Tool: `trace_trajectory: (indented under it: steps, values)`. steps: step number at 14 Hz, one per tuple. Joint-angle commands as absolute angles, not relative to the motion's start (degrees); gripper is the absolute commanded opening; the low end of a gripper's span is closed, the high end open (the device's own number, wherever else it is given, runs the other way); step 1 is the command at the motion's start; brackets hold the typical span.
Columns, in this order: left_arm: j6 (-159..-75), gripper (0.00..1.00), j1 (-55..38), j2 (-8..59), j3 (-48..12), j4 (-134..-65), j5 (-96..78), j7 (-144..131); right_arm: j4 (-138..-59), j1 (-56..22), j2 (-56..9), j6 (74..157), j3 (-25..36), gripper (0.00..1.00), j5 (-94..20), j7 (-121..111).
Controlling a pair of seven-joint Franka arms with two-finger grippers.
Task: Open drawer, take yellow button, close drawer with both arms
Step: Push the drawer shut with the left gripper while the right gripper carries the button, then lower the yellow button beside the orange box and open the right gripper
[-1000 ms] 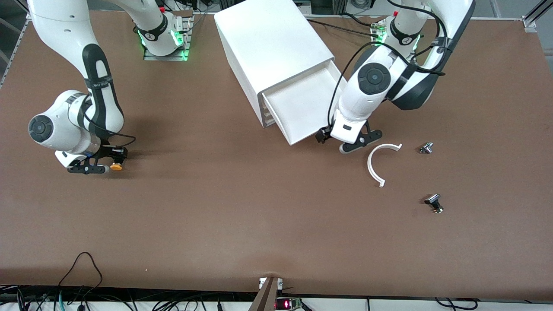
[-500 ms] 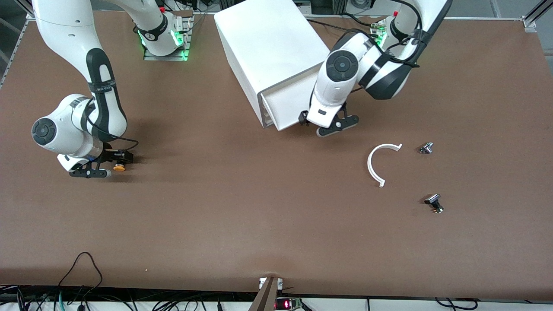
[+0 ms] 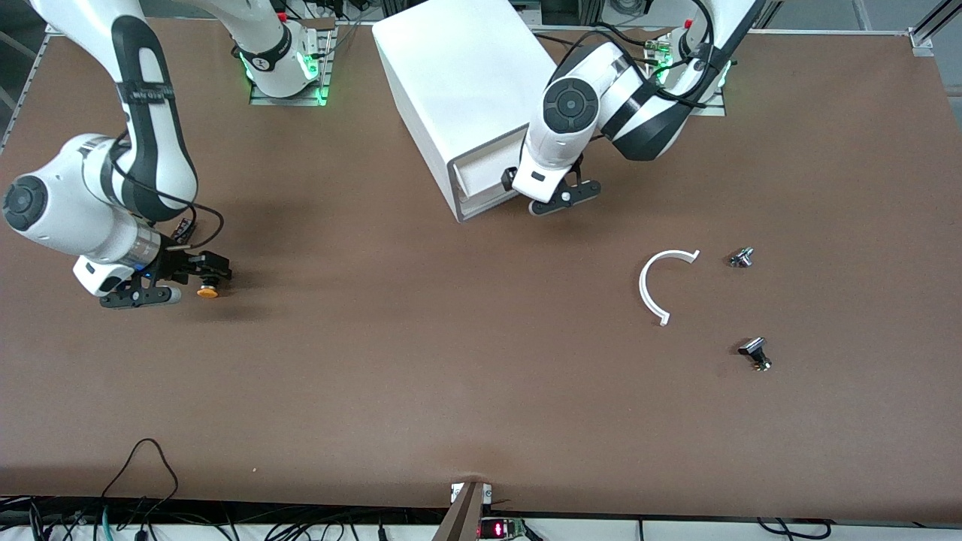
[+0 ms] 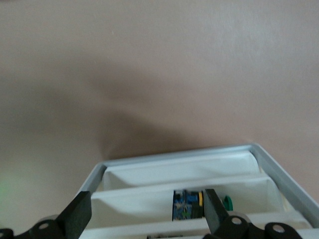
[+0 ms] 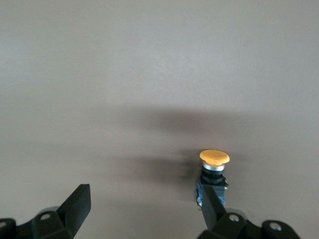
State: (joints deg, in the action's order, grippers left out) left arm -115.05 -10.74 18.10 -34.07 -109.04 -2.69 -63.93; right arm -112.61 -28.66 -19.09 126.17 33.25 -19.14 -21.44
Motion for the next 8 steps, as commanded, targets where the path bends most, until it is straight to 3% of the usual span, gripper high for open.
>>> trace_trajectory:
  steps: [1,4,8]
  values:
    - [-113.82,1.00,-11.25,18.46,-36.20,-108.72,-5.88,-64.25,-106.64,-29.27,-17.23,117.99,33.58,0.99,-13.64,-21.54]
    - [-112.68,1.00,-11.51,18.54,-36.56,-108.72,-6.77,-64.16,-96.71,-29.44,-17.23,105.42,33.31,0.99,-12.74,-15.05]
    - [-112.68,1.00,-12.39,18.63,-36.56,-108.81,-6.77,-64.25,-92.90,-31.28,-14.87,100.02,33.31,0.99,-12.66,-6.79]
